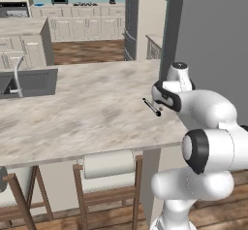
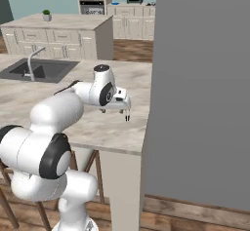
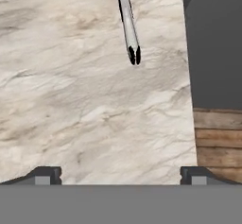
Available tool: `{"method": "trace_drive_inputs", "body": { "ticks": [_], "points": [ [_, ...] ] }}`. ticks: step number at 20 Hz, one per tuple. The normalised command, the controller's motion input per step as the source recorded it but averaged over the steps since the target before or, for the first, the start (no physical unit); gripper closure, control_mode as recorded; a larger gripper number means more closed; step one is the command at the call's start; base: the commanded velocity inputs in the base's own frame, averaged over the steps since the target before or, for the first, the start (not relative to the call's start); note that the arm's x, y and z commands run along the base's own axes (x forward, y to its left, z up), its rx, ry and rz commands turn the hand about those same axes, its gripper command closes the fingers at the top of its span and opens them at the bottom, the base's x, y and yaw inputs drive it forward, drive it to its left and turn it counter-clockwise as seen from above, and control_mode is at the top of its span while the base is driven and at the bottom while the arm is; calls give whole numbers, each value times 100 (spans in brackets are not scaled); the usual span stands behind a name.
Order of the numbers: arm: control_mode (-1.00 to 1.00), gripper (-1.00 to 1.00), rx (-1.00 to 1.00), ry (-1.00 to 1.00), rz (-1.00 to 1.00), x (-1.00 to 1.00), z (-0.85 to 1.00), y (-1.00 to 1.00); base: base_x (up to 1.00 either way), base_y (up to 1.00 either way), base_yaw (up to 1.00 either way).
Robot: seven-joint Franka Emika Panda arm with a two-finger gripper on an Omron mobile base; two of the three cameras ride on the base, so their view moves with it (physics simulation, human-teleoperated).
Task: Pick up the tongs from the counter and place them near the plate next to the oven.
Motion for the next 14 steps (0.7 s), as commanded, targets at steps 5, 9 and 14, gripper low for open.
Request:
{"method": "trace_drive_inputs", "body": {
  "ticks": [5, 9, 14],
  "points": [
    [-100, -100, 2, 2, -19, 26, -22, -18, 0, 0, 0],
    [-100, -100, 3, 0, -18, 22, -14, -3, 0, 0, 0],
    [-100, -100, 6, 0, -9, 32, -21, 0, 0, 0, 0]
  ]
}}
